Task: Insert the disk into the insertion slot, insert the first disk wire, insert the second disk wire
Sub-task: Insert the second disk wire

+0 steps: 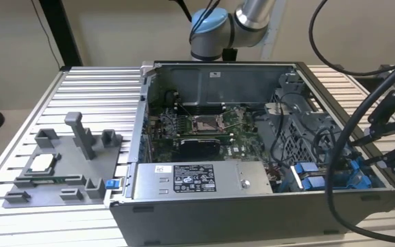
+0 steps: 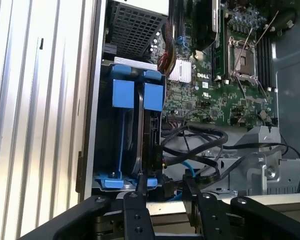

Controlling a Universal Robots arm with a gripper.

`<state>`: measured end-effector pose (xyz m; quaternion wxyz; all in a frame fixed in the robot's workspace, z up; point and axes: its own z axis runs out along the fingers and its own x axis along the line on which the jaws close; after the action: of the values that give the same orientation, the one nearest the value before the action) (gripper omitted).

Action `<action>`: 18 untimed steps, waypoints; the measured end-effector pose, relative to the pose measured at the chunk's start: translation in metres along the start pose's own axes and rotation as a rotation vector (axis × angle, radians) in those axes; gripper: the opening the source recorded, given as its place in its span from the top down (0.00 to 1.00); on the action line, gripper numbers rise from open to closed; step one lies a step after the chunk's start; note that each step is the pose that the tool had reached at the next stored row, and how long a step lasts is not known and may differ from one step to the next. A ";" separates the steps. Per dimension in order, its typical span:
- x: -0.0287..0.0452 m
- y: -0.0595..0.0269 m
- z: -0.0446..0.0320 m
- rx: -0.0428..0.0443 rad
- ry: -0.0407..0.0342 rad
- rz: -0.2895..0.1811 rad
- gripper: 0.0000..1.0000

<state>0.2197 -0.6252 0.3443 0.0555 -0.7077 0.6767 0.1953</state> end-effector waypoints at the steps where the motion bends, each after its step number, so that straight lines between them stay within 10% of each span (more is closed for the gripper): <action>1: 0.0005 -0.0007 0.0004 -0.0003 -0.0049 -0.001 0.00; 5: 0.0036 -0.0026 0.0017 -0.0029 -0.0240 -0.004 0.00; 18: 0.0063 -0.0036 0.0058 -0.0043 -0.0449 -0.006 0.00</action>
<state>0.2222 -0.6288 0.3361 0.0698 -0.7055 0.6726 0.2124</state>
